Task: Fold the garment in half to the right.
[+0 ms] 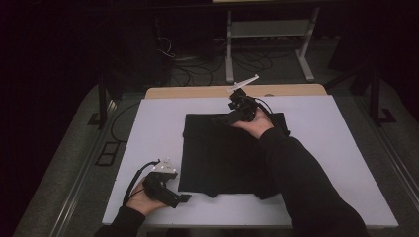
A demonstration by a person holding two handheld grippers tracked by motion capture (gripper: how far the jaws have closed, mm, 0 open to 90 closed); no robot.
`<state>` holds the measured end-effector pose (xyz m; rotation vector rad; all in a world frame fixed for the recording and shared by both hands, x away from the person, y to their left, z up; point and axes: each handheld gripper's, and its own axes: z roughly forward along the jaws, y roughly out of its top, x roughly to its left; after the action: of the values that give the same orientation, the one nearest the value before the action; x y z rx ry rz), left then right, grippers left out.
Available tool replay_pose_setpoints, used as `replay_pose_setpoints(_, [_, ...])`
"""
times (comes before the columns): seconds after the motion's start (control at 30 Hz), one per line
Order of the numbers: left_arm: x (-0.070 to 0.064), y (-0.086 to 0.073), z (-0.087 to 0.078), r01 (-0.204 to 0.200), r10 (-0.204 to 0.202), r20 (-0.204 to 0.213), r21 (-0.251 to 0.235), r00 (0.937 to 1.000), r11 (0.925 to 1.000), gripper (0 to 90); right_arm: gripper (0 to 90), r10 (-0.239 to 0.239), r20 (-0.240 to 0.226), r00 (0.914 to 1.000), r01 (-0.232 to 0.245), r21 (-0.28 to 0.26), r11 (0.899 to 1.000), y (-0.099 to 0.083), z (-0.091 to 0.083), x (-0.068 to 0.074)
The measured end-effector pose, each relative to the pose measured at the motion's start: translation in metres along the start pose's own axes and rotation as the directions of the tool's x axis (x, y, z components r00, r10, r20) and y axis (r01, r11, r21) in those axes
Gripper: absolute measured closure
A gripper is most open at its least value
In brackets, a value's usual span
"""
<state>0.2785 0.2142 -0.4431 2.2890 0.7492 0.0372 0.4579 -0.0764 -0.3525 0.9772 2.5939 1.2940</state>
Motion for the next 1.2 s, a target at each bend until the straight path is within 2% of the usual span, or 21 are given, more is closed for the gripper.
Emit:
replay_pose_setpoints(0.17, [-0.002,-0.001,0.001,-0.008,0.008,-0.001,0.004,1.0,1.0,2.0,0.0,-0.005,-0.003,1.0,0.005,-0.003,1.0,0.005,0.008,0.0])
replay_pose_setpoints(0.37, [-0.003,-0.002,0.0,-0.018,0.018,-0.008,-0.012,0.9998,0.9998,10.7,0.0,-0.006,-0.008,1.0,0.006,0.002,1.0,0.009,0.018,0.002])
replay_pose_setpoints(0.4, [-0.003,-0.002,0.0,-0.033,0.033,-0.014,-0.009,0.9994,0.9994,14.1,0.0,-0.008,-0.011,0.9999,0.008,-0.001,1.0,0.011,0.02,0.003])
replay_pose_setpoints(0.47, [-0.006,-0.002,0.001,-0.032,0.031,-0.034,-0.018,0.9989,0.9993,15.5,0.0,-0.011,-0.013,0.9999,0.011,0.0,1.0,0.012,0.021,0.003])
replay_pose_setpoints(0.53, [-0.007,-0.002,0.001,-0.057,0.055,-0.056,-0.018,0.9969,0.9982,24.0,0.0,-0.014,-0.013,0.9998,0.014,-0.006,1.0,0.014,0.024,0.003])
replay_pose_setpoints(0.57, [-0.009,-0.003,0.002,-0.042,0.039,-0.063,-0.034,0.9972,0.9986,26.4,0.0,-0.014,-0.011,0.9998,0.014,-0.008,1.0,0.014,0.024,0.003])
replay_pose_setpoints(0.6, [-0.008,-0.003,0.002,-0.051,0.049,-0.072,-0.027,0.9962,0.9983,26.4,0.0,-0.014,-0.011,0.9998,0.014,-0.008,1.0,0.014,0.024,0.003])
replay_pose_setpoints(0.7, [-0.008,-0.003,0.001,-0.041,0.038,-0.091,-0.034,0.9951,0.9986,35.4,0.0,-0.003,-0.007,1.0,0.002,-0.012,1.0,0.016,0.028,0.001])
replay_pose_setpoints(0.73, [-0.008,-0.003,0.001,-0.048,0.044,-0.103,-0.035,0.9937,0.9982,35.4,0.0,-0.003,-0.007,1.0,0.002,-0.012,1.0,0.016,0.028,0.001])
replay_pose_setpoints(0.8, [-0.008,-0.003,0.001,-0.051,0.046,-0.119,-0.038,0.9918,0.998,42.5,0.0,0.005,-0.006,1.0,-0.005,-0.01,1.0,0.016,0.032,-0.001])
replay_pose_setpoints(0.97, [-0.008,-0.002,0.001,-0.049,0.043,-0.123,-0.043,0.9914,0.9979,50.9,0.0,0.013,0.0,0.9999,-0.013,-0.003,1.0,0.017,0.036,-0.004])
replay_pose_setpoints(1.03, [-0.007,-0.002,0.002,-0.047,0.042,-0.117,-0.048,0.9922,0.9977,56.6,0.0,0.015,0.004,0.9999,-0.015,-0.004,1.0,0.02,0.039,-0.005])
replay_pose_setpoints(1.07, [-0.007,-0.001,0.002,-0.048,0.042,-0.115,-0.049,0.9924,0.9976,56.6,0.0,0.015,0.004,0.9999,-0.015,-0.004,1.0,0.02,0.039,-0.005])
replay_pose_setpoints(1.1, [-0.008,-0.001,0.003,-0.035,0.029,-0.112,-0.058,0.9933,0.9977,60.1,0.0,0.01,0.003,0.9999,-0.01,-0.002,1.0,0.022,0.041,-0.005])
replay_pose_setpoints(1.2, [-0.006,0.0,0.003,-0.035,0.03,-0.099,-0.052,0.9946,0.998,66.1,0.0,0.009,0.002,1.0,-0.009,-0.003,1.0,0.025,0.046,-0.004])
